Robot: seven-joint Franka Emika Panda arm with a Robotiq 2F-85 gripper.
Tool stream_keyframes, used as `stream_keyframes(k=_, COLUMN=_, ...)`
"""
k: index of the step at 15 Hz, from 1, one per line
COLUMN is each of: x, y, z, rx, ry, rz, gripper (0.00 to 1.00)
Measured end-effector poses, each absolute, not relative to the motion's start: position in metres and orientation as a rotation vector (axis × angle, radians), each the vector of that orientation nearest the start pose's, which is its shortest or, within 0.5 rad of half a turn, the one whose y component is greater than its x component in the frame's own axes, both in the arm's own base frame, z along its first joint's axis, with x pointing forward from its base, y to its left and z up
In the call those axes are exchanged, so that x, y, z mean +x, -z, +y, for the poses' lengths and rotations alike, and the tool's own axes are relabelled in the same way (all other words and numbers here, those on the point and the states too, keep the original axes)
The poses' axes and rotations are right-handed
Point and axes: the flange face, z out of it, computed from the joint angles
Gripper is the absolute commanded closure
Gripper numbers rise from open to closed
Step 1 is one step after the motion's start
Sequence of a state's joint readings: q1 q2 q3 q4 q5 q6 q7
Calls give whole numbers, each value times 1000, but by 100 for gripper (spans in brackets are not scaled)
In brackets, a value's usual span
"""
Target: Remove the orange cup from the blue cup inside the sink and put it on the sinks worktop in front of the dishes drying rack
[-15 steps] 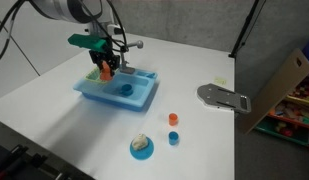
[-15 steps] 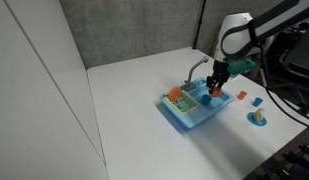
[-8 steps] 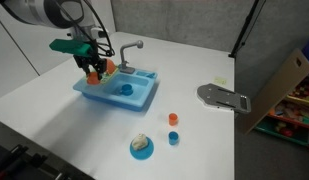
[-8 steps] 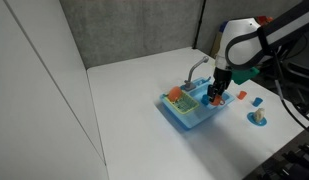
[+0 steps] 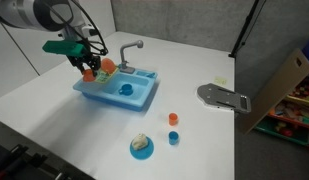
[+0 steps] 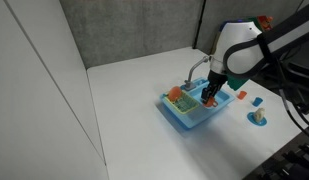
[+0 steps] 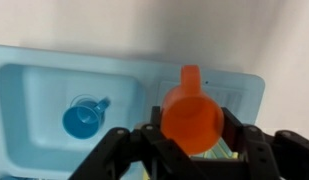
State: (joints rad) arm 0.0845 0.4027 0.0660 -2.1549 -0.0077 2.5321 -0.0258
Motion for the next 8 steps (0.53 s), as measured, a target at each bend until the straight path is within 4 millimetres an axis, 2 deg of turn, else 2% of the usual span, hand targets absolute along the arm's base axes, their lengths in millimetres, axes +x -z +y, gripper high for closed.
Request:
stream_keyframes(k=1, x=559, y=-209, z=84, rx=-3109, ry=-37, rz=-279, gripper=41)
stream_keyframes(k=2, x=560, y=-210, z=83, rx=-3109, ry=-34, rz=-281, gripper=66)
stream_keyframes(k=8, x=558, y=-210, z=89, rx=-3099, ry=-34, rz=-358, gripper=66)
